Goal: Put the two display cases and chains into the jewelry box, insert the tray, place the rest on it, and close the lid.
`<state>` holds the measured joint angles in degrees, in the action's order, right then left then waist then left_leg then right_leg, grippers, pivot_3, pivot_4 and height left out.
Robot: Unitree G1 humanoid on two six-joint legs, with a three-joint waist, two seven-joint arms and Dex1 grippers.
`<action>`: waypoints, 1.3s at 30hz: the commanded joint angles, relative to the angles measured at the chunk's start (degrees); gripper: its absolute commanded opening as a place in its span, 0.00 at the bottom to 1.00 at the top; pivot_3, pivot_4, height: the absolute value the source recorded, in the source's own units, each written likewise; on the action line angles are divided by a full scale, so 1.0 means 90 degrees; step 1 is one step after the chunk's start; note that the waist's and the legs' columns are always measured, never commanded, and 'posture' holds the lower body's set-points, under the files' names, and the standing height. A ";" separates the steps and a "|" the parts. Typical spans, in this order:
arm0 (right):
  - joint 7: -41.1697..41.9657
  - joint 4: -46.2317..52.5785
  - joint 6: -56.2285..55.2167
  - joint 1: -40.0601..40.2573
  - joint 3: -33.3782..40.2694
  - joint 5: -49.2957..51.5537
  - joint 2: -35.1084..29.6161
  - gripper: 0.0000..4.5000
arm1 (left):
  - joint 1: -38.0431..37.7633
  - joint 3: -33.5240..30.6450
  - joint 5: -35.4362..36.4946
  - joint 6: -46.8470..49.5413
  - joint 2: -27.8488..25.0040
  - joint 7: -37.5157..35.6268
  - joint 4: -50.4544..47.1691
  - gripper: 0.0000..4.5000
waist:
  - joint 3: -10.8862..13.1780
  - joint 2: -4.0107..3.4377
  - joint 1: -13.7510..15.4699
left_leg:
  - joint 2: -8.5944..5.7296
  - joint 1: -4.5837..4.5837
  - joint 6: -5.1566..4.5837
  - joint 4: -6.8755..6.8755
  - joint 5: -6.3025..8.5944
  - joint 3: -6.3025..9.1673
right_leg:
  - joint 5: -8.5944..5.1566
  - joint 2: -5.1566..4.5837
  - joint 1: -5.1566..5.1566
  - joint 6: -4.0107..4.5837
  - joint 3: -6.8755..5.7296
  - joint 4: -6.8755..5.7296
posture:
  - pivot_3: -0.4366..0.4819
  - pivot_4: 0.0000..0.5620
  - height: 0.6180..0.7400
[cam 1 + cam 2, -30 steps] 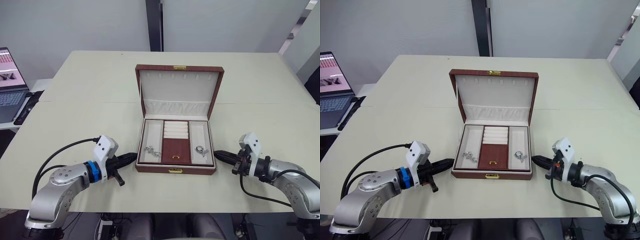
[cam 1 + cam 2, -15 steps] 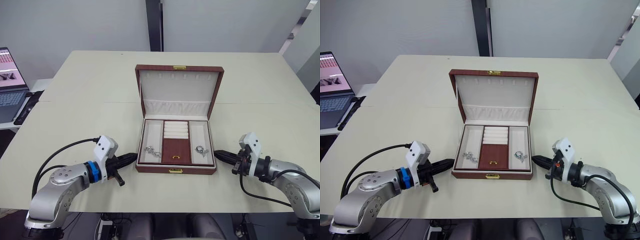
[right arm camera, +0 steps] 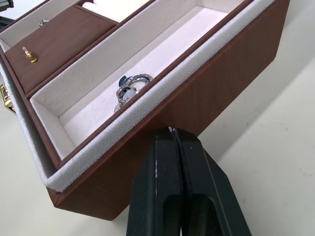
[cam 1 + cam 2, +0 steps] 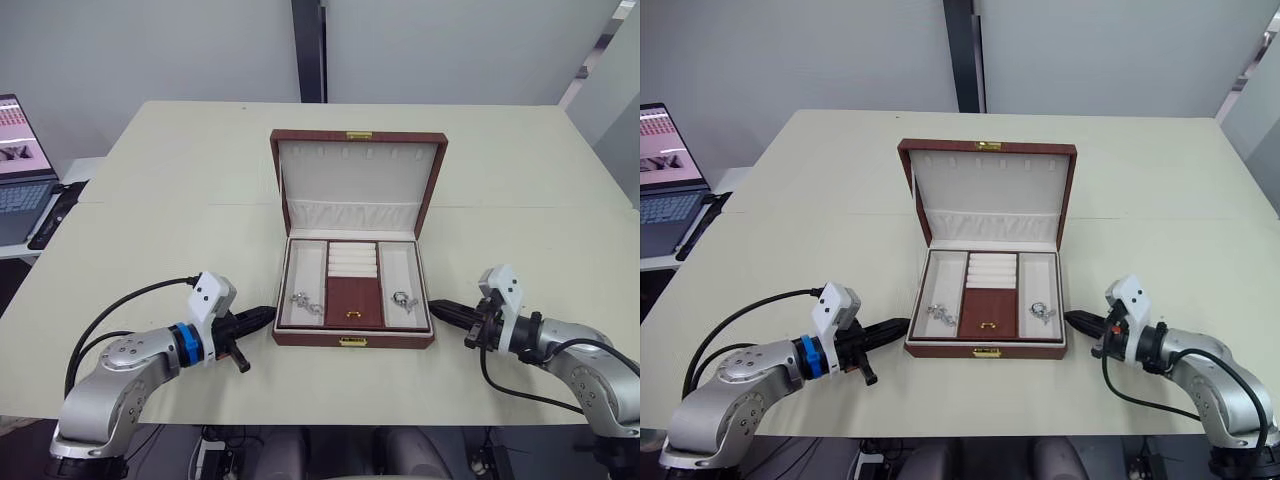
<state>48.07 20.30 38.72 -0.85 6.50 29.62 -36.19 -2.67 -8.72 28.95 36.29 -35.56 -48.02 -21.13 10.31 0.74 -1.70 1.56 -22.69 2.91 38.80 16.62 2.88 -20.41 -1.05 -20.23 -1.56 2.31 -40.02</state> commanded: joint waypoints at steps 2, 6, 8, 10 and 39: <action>0.0147 -0.0068 -0.0233 -0.0226 0.0434 0.0258 -0.0155 0.01 | -0.0243 -0.0450 0.0156 -0.0602 0.0147 0.0061 -0.0290 0.00 | 0.0000 0.0000 -0.0009 | 0.0000 0.0001 0.0000 0.0001 0.0000 -0.0002 | 0.0000 0.0000 0.0001 0.0000 0.0002 0.0001 | 0.48 0.27 1.00; 0.0293 -0.0457 -0.0272 -0.0577 0.0696 0.0423 -0.0273 0.01 | -0.0845 -0.0883 -0.0066 -0.1486 0.0326 0.0131 -0.0413 0.00 | 0.0000 0.0000 -0.0016 | 0.0005 0.0005 0.0000 0.0000 0.0000 -0.0003 | 0.0000 0.0001 0.0002 0.0000 0.0003 0.0001 | 0.48 0.27 1.00; 0.0372 -0.0750 -0.0340 -0.0811 0.0739 0.0412 -0.0329 0.01 | -0.1136 -0.1029 -0.0098 -0.1960 0.0433 0.0091 -0.0489 0.00 | 0.0000 0.0000 -0.0001 | 0.0004 0.0005 0.0000 -0.0001 0.0000 -0.0004 | 0.0000 0.0000 0.0002 0.0000 0.0004 0.0001 | 0.48 0.27 1.00; 0.0536 -0.1213 -0.0468 -0.1225 0.0743 0.0359 -0.0439 0.01 | -0.1470 -0.1266 -0.0055 -0.2322 0.0565 0.0100 -0.0630 0.00 | 0.0002 0.0003 0.0001 | 0.0003 0.0006 0.0000 0.0000 0.0000 -0.0005 | 0.0000 -0.0001 0.0004 0.0000 0.0004 0.0003 | 0.48 0.27 1.00; 0.2211 -0.9648 -0.4192 -0.7872 -0.0264 -0.1918 0.0552 0.01 | -0.5117 -0.1459 0.0522 -0.4922 0.2100 -0.0011 -0.2616 0.00 | 0.0013 0.0005 -0.0142 | 0.0005 0.0013 -0.0012 -0.0002 0.0007 -0.0035 | 0.0000 -0.0005 0.0001 0.0001 0.0026 0.0008 | 0.48 0.27 1.00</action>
<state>66.71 -66.24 2.32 -69.64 2.84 12.45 -31.02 -47.93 -22.56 33.71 -7.08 -16.64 -48.91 -42.32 10.42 0.78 -2.98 1.61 -22.58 2.80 38.78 16.68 2.58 -20.41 -1.10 -20.22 -1.55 2.53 -39.95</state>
